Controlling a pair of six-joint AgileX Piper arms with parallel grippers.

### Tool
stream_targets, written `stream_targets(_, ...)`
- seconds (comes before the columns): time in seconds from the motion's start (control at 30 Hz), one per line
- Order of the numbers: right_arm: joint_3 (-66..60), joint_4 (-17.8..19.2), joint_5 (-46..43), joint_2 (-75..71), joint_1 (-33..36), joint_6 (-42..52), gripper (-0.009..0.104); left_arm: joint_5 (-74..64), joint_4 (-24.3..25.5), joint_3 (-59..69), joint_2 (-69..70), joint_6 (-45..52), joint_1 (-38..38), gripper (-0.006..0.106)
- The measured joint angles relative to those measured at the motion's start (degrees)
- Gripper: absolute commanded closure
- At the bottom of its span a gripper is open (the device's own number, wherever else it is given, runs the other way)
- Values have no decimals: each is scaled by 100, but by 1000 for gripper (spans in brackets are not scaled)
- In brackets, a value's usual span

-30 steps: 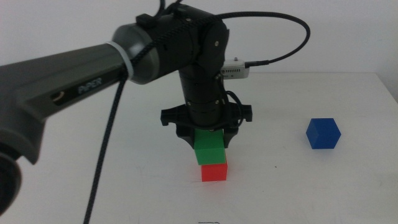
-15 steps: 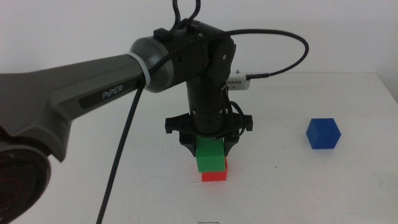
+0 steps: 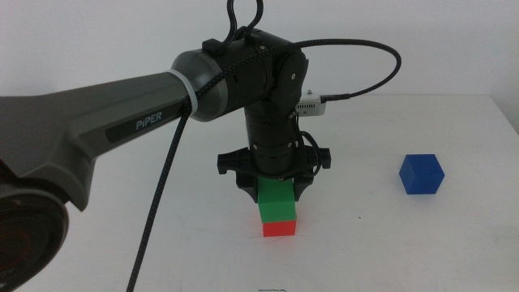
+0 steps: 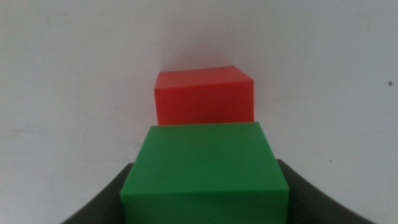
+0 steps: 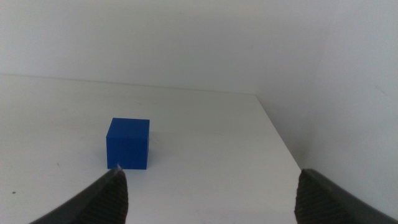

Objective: Stack red cubes first, then green, then blue cubes in a specific spot.

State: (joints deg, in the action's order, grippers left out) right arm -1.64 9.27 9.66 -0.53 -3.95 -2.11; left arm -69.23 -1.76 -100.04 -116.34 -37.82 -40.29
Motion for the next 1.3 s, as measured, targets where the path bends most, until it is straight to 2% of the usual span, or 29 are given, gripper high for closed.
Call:
stream_targets(0.9, 0, 0, 0, 0, 0, 0, 1, 416, 47, -48, -206, -19, 0, 93)
stream_targets(1.3, 0, 0, 0, 0, 0, 0, 1, 462, 237, -48, -210, -51, 0, 93)
